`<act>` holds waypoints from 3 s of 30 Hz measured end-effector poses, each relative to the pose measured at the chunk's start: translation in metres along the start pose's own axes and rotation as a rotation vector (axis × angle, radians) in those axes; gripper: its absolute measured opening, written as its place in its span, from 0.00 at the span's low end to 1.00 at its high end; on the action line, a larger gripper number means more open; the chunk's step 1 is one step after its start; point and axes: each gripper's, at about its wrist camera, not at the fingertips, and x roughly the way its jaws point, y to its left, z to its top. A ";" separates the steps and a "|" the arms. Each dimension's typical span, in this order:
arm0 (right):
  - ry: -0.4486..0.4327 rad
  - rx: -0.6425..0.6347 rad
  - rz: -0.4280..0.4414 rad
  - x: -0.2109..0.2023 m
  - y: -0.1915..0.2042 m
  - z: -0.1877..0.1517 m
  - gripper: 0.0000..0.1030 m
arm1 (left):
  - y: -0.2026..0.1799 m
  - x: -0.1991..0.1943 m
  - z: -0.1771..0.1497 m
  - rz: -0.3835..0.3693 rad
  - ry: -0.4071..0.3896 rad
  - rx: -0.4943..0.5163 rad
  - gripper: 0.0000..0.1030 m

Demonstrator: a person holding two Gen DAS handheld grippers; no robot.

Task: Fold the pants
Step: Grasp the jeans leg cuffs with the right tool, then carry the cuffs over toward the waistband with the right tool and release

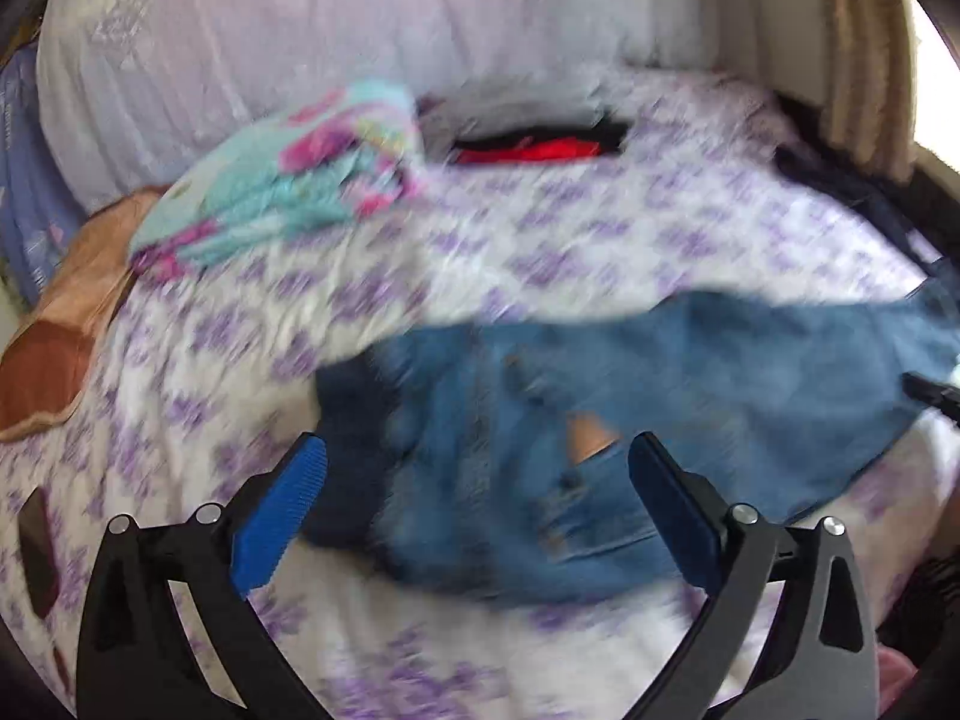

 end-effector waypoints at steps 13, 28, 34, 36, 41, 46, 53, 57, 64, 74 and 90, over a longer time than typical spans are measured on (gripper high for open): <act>-0.040 0.111 0.143 -0.017 -0.006 -0.023 0.42 | -0.106 0.040 -0.031 -0.059 0.109 0.277 0.96; -0.238 0.779 -0.312 -0.120 -0.160 -0.064 0.54 | -0.231 0.065 -0.007 -0.388 0.164 0.072 0.96; -0.260 0.745 -0.281 -0.104 -0.168 -0.061 0.67 | -0.247 0.063 -0.024 -0.295 0.096 0.123 0.96; -0.271 0.710 -0.305 -0.099 -0.167 -0.055 0.68 | -0.239 0.065 -0.023 -0.333 0.105 0.095 0.96; -0.323 0.670 -0.337 -0.093 -0.172 -0.050 0.67 | -0.239 0.062 -0.024 -0.327 0.097 0.099 0.96; -0.340 0.665 -0.402 -0.096 -0.175 -0.055 0.43 | -0.240 0.066 -0.022 -0.339 0.098 0.094 0.96; -0.338 0.667 -0.421 -0.096 -0.177 -0.057 0.35 | -0.238 0.066 -0.022 -0.344 0.098 0.090 0.96; -0.360 0.700 -0.394 -0.097 -0.183 -0.059 0.34 | -0.236 0.065 -0.022 -0.355 0.096 0.081 0.96; -0.322 0.533 -0.529 -0.092 -0.158 -0.040 0.19 | -0.235 0.065 -0.022 -0.353 0.097 0.083 0.96; -0.316 -0.191 -0.881 -0.058 -0.029 0.012 0.17 | -0.201 0.056 -0.015 -0.463 0.096 -0.055 0.96; 0.033 -1.165 -0.842 0.078 0.123 -0.055 0.16 | -0.034 0.009 -0.032 -0.215 -0.137 -0.306 0.96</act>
